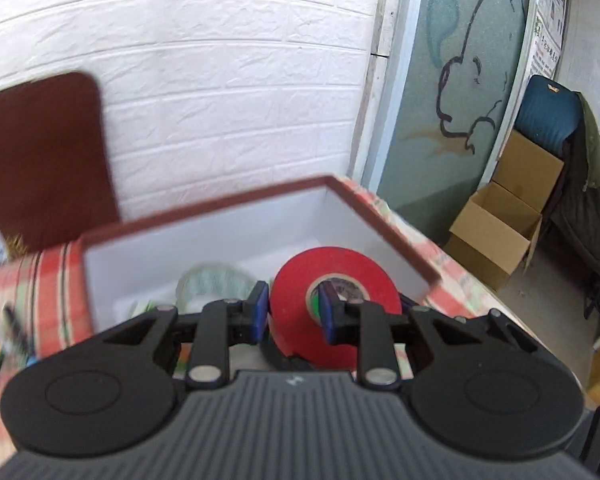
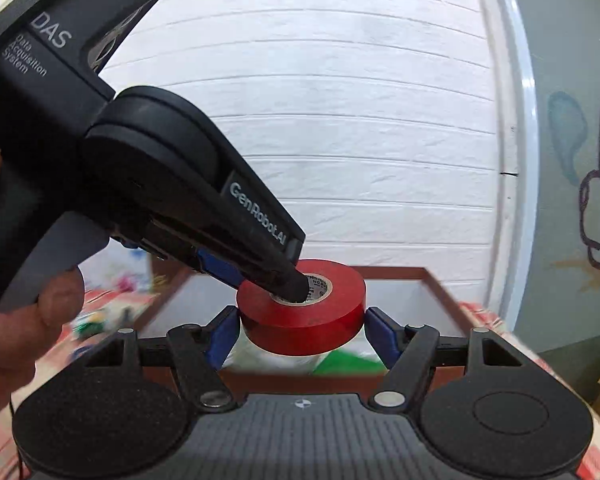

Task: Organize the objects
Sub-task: 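Lift the red tape roll into the brown box and open the right gripper, then withdraw the right gripper from the box toward the blue tape roll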

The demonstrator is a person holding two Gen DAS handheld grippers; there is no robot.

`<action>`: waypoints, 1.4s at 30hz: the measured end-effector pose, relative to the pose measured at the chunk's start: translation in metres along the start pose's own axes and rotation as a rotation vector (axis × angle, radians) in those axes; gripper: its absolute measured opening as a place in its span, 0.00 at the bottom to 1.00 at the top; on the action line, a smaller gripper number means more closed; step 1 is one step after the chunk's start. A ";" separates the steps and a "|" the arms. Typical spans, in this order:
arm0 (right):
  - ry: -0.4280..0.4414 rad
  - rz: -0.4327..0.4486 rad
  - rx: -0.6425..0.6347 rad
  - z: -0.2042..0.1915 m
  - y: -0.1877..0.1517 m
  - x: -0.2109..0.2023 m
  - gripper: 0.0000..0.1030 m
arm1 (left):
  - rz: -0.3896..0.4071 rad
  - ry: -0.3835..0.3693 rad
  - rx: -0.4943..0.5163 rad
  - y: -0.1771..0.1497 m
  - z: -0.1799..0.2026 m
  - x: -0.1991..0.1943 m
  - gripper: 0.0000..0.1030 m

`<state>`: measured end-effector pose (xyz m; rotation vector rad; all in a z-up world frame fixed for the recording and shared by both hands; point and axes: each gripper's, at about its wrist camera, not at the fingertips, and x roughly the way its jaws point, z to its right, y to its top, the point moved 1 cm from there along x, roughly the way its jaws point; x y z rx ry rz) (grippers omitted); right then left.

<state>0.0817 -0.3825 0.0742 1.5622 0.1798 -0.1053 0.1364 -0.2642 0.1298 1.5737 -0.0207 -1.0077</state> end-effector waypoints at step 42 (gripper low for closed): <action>0.041 -0.201 0.107 -0.060 -0.065 -0.072 0.72 | -0.107 0.268 -0.090 -0.098 -0.035 -0.073 0.48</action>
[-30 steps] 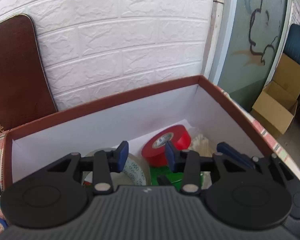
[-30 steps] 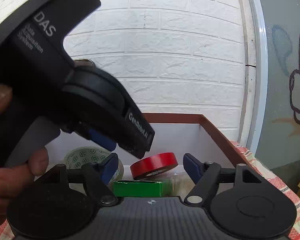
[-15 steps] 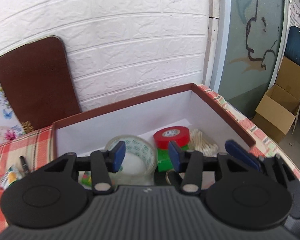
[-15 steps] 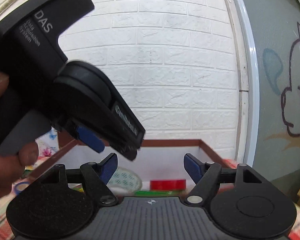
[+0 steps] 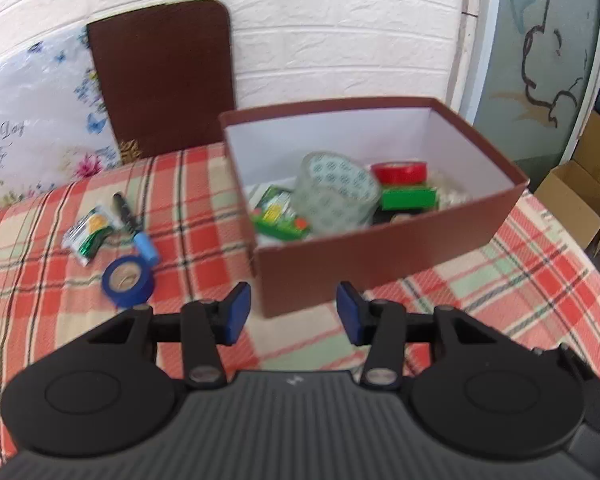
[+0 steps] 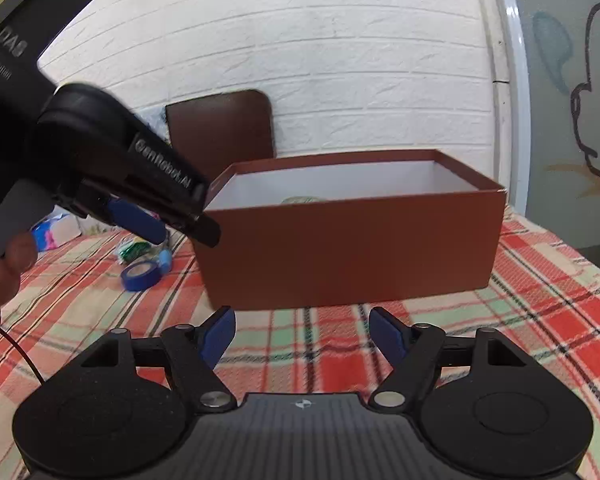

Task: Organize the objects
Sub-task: 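Withdraw the right gripper from the box toward the blue tape roll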

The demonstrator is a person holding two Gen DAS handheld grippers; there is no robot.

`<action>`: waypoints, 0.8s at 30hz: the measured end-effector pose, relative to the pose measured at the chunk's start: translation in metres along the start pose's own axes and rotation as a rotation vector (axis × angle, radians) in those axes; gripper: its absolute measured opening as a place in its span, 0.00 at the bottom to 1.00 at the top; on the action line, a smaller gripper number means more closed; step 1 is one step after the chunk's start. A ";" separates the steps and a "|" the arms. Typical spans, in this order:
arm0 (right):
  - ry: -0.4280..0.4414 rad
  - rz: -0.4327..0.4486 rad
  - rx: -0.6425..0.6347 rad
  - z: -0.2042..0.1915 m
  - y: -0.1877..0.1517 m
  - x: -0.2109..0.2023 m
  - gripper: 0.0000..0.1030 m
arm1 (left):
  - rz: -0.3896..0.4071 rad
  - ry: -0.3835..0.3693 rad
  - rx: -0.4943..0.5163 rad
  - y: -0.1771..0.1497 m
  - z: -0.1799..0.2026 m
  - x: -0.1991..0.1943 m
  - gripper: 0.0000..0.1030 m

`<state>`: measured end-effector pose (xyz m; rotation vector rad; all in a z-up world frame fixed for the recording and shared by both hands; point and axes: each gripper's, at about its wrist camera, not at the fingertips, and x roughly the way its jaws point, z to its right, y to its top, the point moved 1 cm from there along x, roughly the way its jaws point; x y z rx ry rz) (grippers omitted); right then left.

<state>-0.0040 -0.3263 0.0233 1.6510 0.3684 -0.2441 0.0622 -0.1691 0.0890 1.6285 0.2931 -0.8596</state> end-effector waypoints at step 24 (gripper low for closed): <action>-0.007 0.082 0.067 -0.047 0.032 -0.028 0.71 | 0.034 0.123 -0.119 -0.060 -0.112 -0.020 0.52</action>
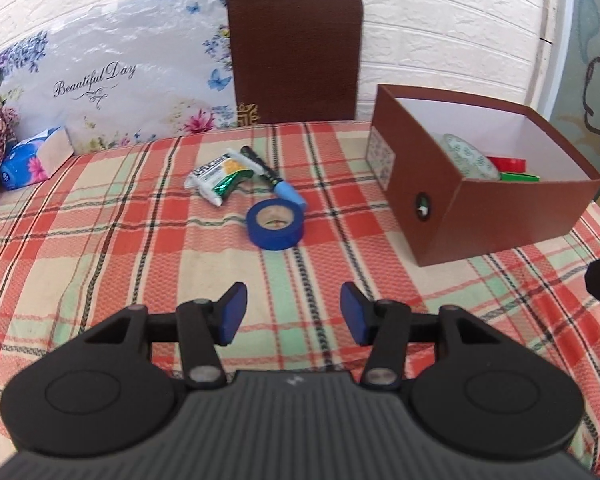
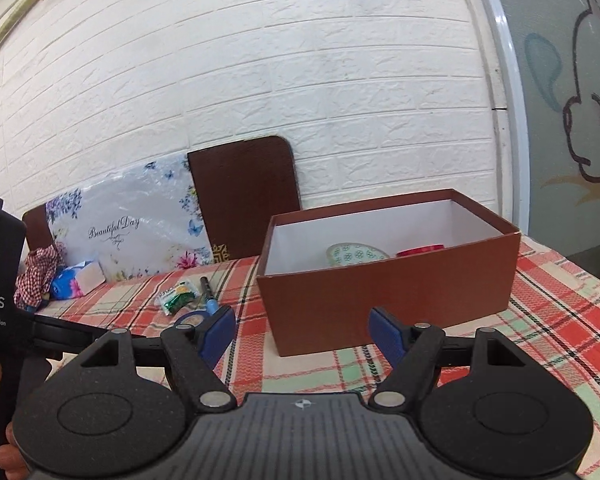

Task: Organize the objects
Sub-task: 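Withdraw the right gripper from the box toward the blue tape roll, then lower the right gripper onto the blue tape roll and grasp it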

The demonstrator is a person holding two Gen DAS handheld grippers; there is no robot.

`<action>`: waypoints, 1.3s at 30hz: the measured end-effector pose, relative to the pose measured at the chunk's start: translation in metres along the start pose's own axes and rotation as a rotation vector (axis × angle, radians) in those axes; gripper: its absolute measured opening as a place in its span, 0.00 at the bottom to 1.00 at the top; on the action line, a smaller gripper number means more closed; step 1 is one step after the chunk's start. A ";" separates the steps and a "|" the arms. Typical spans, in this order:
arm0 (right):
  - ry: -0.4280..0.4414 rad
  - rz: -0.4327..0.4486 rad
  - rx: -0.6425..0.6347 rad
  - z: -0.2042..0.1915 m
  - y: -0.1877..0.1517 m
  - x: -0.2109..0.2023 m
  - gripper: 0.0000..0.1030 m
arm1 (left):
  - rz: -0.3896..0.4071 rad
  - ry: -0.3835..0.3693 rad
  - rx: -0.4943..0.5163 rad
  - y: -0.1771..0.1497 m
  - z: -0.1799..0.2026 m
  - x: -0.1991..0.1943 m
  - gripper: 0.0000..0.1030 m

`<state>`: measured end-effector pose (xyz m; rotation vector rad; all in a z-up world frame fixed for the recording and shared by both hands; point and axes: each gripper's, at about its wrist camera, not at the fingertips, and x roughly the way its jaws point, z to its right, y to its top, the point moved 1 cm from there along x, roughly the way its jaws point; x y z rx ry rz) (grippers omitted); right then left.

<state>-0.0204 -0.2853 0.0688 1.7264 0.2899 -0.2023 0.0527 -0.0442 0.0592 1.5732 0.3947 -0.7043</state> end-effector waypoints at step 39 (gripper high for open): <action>0.113 -0.314 -0.267 -0.138 -0.027 0.248 0.56 | 0.134 0.227 -0.209 -0.034 -0.201 0.083 0.76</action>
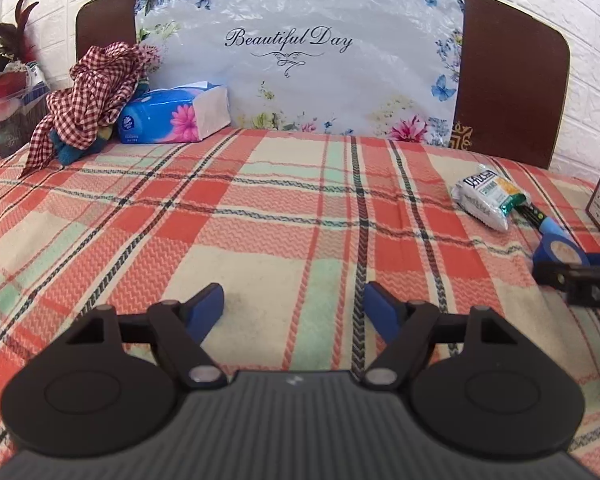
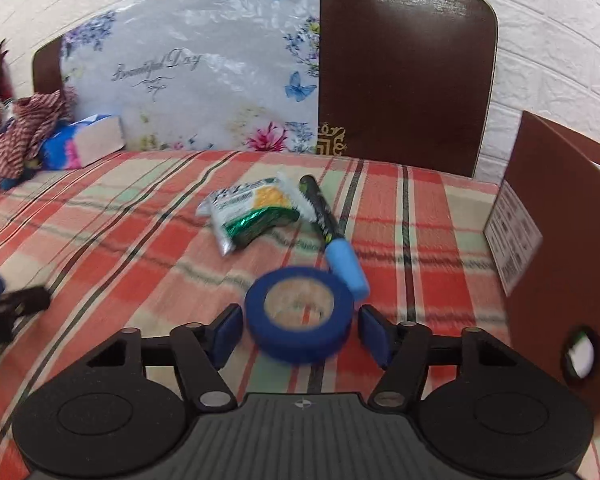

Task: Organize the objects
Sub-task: 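Lower the right gripper onto the blue tape roll and grasp it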

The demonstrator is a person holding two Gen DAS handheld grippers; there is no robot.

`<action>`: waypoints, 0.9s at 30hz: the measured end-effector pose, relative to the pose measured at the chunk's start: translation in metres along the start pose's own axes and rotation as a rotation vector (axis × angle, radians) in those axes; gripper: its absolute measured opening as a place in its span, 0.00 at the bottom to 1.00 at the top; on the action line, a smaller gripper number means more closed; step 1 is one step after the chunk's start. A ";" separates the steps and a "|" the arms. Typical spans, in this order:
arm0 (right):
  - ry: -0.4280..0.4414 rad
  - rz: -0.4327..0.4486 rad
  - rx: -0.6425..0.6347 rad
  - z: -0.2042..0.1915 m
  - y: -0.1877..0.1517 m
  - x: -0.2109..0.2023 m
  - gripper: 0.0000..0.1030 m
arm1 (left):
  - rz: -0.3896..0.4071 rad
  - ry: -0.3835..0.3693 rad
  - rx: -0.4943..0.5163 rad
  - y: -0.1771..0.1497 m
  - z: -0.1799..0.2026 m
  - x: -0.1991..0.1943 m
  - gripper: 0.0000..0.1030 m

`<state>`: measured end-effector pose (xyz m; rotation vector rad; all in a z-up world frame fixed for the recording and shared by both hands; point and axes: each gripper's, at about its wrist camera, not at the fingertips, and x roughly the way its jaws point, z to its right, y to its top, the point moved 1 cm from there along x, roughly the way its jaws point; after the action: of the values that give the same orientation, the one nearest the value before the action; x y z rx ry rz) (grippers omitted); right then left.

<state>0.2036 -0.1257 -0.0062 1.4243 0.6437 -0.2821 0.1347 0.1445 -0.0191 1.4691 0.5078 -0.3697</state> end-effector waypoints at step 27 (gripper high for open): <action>-0.176 0.044 0.099 0.131 -0.157 -0.218 0.65 | -0.116 -0.254 0.274 -0.052 0.173 -0.093 0.72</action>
<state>-0.0248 -0.3178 -0.0099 1.4869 0.4593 -0.4048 0.0460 -0.0380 -0.0078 1.6297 0.3473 -0.7309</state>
